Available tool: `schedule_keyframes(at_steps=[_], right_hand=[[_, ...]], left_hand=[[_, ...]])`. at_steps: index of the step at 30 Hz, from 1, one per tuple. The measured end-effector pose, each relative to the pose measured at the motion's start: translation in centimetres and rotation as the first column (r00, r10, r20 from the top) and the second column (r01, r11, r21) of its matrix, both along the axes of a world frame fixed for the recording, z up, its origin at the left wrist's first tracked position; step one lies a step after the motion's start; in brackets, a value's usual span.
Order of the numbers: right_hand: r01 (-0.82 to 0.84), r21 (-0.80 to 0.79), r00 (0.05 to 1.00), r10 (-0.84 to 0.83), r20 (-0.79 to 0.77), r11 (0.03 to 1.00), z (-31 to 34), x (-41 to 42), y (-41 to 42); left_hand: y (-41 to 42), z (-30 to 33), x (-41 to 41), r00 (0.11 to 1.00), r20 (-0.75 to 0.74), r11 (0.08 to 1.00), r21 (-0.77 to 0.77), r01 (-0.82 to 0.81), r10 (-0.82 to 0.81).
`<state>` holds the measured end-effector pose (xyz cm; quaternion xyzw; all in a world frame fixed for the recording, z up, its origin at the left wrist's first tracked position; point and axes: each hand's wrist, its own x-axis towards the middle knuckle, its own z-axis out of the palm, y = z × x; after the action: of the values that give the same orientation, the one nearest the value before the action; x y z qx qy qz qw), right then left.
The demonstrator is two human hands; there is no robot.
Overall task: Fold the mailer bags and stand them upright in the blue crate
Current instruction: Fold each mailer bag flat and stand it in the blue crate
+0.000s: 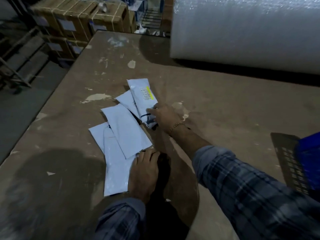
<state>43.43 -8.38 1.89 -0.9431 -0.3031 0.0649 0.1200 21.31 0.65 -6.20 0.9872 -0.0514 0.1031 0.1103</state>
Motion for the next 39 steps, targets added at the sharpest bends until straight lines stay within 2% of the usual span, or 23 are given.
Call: schedule_keyframes(at_steps=[3, 5, 7, 9, 12, 14, 16, 18, 21, 23, 25, 27, 29, 31, 33, 35, 39], right_hand=[[-0.073, -0.089, 0.989, 0.083, 0.119, 0.993, 0.2, -0.1, 0.0], [-0.023, -0.063, 0.986, 0.033, 0.163, 0.998, 0.6, -1.1, -0.7], [0.103, 0.032, 0.975, -0.108, 0.194, 0.994, 2.4, -3.7, -2.0], [0.304, 0.090, 0.935, -0.315, 0.162, 0.948, 3.7, -7.3, -4.5], [0.583, 0.121, 0.800, -0.594, 0.082, 0.803, 4.3, -14.9, -9.6], [0.693, 0.097, 0.715, -0.698, 0.031, 0.715, 4.6, -19.7, -11.9], [0.716, 0.102, 0.695, -0.719, -0.001, 0.691, 4.4, -22.8, -12.5], [0.715, 0.152, 0.693, -0.720, -0.031, 0.682, 4.2, -24.4, -12.3], [0.685, 0.240, 0.728, -0.659, -0.187, 0.688, 3.9, -25.9, -12.8], [0.730, 0.258, 0.683, -0.683, -0.258, 0.632, 3.8, -26.9, -14.2], [0.698, 0.215, 0.709, -0.702, -0.067, 0.683, 3.2, -27.2, -17.0], [0.624, 0.041, 0.769, -0.623, 0.141, 0.780, 1.6, -26.7, -19.8], [0.569, -0.100, 0.821, -0.557, 0.127, 0.816, -0.1, -25.9, -21.9], [0.547, -0.144, 0.836, -0.544, 0.062, 0.824, -1.4, -25.8, -22.7], [0.534, -0.166, 0.845, -0.530, 0.072, 0.829, -2.0, -26.6, -22.4], [0.550, -0.134, 0.835, -0.542, 0.093, 0.824, -2.1, -28.6, -21.5], [0.618, -0.018, 0.772, -0.603, 0.202, 0.786, -1.9, -31.7, -20.3]], left_hand=[[-0.1, 0.6, -0.1, 0.999, -0.024, 1.000, 0.010, -0.023, 0.023], [-0.3, 0.7, -0.1, 0.999, -0.009, 0.999, -0.015, -0.031, 0.031], [-0.2, 0.5, 0.0, 1.000, 0.013, 0.999, -0.034, -0.028, 0.028], [-0.1, -0.3, 0.2, 1.000, -0.006, 0.999, -0.026, -0.031, 0.031], [0.4, -1.6, 0.1, 1.000, -0.013, 1.000, 0.005, -0.018, 0.018], [0.3, -1.8, 0.2, 1.000, 0.003, 0.999, -0.035, -0.021, 0.021], [0.1, -1.3, 0.1, 0.999, 0.031, 1.000, -0.012, -0.007, 0.008], [-0.1, -0.8, 0.2, 1.000, -0.004, 0.999, -0.018, -0.031, 0.031], [-0.6, -0.8, -0.6, 0.987, 0.107, 0.989, -0.103, -0.110, 0.121], [-2.4, 1.3, -2.4, 0.974, 0.091, 0.953, -0.245, -0.181, 0.208], [-4.2, 3.4, -4.1, 0.943, 0.004, 0.867, -0.394, -0.304, 0.332], [-5.5, 4.9, -5.4, 0.955, -0.090, 0.845, -0.448, -0.292, 0.283], [-6.3, 5.2, -6.4, 0.981, -0.065, 0.887, -0.420, -0.192, 0.182], [-7.4, 5.3, -6.9, 0.992, -0.054, 0.923, -0.363, -0.127, 0.115], [-8.8, 5.3, -7.2, 0.990, -0.097, 0.938, -0.324, -0.126, 0.100], [-9.9, 5.3, -7.4, 0.988, -0.131, 0.960, -0.258, -0.109, 0.077], [-11.1, 5.3, -7.1, 0.988, -0.141, 0.985, -0.168, 0.031, -0.055]])
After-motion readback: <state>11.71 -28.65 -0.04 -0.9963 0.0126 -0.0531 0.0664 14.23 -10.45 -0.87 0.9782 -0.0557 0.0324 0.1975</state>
